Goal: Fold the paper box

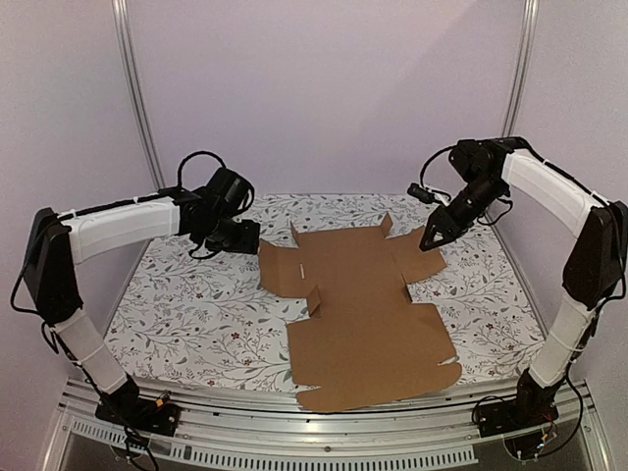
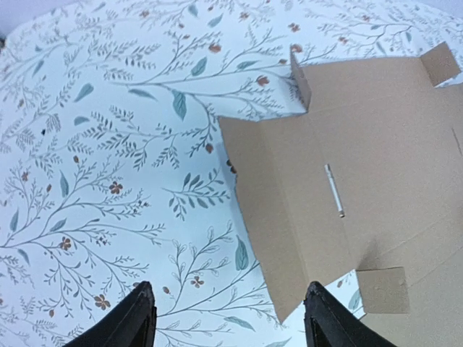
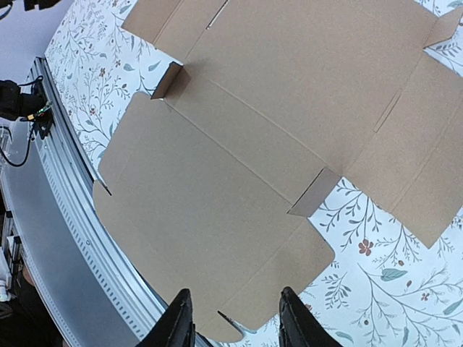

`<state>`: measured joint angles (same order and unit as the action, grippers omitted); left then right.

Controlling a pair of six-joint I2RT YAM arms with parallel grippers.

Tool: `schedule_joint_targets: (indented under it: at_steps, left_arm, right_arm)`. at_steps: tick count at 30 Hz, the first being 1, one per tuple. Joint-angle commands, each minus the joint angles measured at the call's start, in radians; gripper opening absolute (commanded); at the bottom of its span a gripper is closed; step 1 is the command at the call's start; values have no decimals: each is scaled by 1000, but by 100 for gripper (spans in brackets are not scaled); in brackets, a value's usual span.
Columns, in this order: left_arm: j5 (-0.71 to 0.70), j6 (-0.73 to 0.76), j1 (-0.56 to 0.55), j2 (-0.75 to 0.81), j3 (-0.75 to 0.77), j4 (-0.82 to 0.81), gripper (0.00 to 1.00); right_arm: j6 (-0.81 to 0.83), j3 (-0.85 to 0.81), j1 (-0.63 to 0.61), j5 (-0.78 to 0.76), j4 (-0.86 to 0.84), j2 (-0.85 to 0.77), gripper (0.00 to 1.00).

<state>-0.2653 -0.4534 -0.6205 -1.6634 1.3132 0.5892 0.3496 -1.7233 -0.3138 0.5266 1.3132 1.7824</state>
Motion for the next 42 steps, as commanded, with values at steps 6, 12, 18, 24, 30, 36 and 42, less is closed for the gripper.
schedule_joint_targets:
  at_steps: [6, 12, 18, 24, 30, 36, 42]
  left_arm:
    - [315, -130, 103, -168, -66, -147, 72]
    - [376, -114, 108, -305, 14, -174, 59]
    - [441, -74, 106, -368, 54, -236, 20]
    - [400, 87, 78, -274, -47, -414, 0]
    - [390, 253, 30, -163, -174, -663, 0]
    - [394, 327, -18, -97, -263, -829, 0]
    - [339, 375, -62, -85, -288, -882, 0]
  right_arm:
    - [18, 106, 3, -35, -12, -79, 45]
    - [20, 123, 3, -39, -26, -73, 46]
    - [60, 29, 3, -12, 17, -23, 46]
    - [181, -166, -2, -59, 96, 54, 49]
    - [302, -374, -11, -181, 128, 181, 65]
    - [380, -555, -15, -263, 110, 322, 74]
    - [376, -668, -47, -249, 166, 453, 75]
